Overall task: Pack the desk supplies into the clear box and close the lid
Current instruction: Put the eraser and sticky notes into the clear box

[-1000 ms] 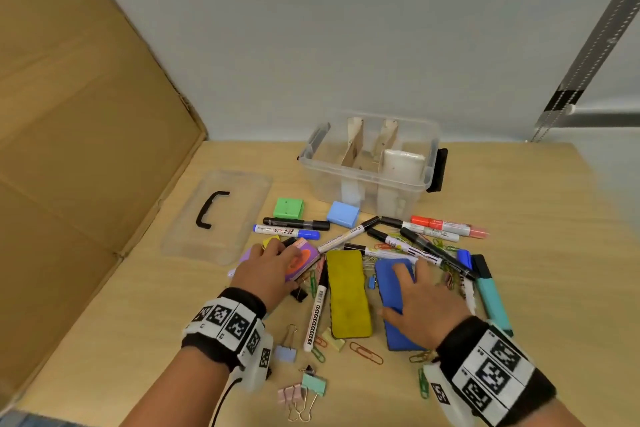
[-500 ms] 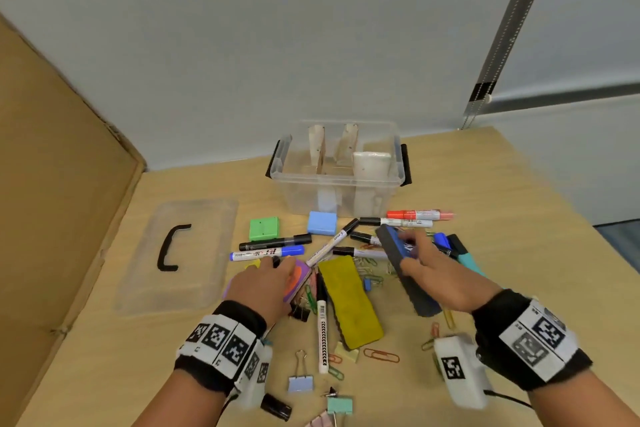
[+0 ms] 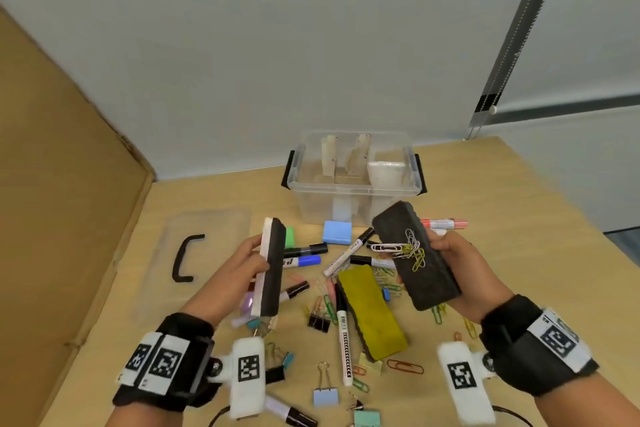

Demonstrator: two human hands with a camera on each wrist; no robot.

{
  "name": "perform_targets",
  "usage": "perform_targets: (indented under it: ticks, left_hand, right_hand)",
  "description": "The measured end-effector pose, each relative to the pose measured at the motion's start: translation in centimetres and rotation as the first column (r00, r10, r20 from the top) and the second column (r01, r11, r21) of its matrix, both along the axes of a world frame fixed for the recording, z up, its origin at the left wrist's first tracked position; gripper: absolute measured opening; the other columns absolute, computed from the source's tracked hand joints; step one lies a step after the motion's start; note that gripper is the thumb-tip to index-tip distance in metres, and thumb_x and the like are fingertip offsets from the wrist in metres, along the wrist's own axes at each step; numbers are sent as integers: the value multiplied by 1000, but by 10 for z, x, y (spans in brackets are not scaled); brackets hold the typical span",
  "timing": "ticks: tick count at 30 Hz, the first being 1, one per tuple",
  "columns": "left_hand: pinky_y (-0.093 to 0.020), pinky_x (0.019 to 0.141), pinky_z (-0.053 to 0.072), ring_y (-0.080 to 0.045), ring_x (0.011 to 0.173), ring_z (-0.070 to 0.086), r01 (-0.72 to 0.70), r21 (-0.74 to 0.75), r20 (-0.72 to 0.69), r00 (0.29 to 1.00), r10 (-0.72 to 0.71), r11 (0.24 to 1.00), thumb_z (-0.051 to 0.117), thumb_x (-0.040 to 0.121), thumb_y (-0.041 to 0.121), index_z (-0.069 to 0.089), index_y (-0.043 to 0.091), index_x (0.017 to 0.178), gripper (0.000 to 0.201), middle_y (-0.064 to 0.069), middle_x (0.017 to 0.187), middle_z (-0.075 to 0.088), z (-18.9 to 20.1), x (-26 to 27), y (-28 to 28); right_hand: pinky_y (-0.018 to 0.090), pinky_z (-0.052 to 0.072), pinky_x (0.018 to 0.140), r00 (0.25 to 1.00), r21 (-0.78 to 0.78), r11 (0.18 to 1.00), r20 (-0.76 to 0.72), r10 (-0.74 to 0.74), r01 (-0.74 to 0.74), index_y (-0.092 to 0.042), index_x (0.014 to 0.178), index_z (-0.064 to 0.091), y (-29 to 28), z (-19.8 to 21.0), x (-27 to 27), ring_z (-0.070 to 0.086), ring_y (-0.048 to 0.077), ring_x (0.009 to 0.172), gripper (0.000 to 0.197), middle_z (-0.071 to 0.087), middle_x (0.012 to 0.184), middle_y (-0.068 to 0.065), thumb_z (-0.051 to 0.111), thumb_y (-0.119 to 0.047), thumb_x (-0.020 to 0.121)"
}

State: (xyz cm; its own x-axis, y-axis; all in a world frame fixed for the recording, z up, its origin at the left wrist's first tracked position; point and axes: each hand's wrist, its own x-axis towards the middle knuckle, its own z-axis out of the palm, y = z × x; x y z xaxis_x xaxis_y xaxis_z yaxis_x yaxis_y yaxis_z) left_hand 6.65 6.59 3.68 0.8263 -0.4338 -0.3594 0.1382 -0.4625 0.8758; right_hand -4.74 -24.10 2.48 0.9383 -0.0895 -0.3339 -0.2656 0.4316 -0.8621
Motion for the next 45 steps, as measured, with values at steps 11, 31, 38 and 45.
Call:
perform_targets:
  ticks: [11,31,38,45]
  left_hand:
    - [-56,97,46,-32,110,58,-188,-202,-215,966,144,961,49,88,35,50,30,127,39,-12,116,62,-1,-3,0]
    - [-38,88,56,-25,103,67,-200,-518,-357,934,2,832,58,82,23,58,14,122,41,-12,114,70,5,-38,-72]
    - [-39,89,56,-26,108,65,-267,-596,-424,905,-15,758,58,80,30,57,16,126,48,-12,118,68,0,-38,-65]
    - [-42,82,57,-31,111,61,-376,-601,-483,874,54,705,55,83,40,55,15,130,52,-16,123,64,0,-29,-62]
  right_hand:
    - [44,52,91,995,-198,979,-82,-58,40,-11,126,54,22,7,8,65,30,103,54,66,118,16,57,-48,87]
    - [16,50,69,984,-277,948,-122,128,-158,-20,110,67,82,14,37,68,3,87,35,72,101,-3,38,-38,100]
    - [43,28,113,941,-829,486,-134,311,-278,-23,119,59,77,8,42,34,21,127,42,39,131,3,27,-43,100]
    - [18,34,105,953,-919,349,252,169,181,-18,138,45,72,26,38,45,9,125,39,47,136,-5,40,-29,100]
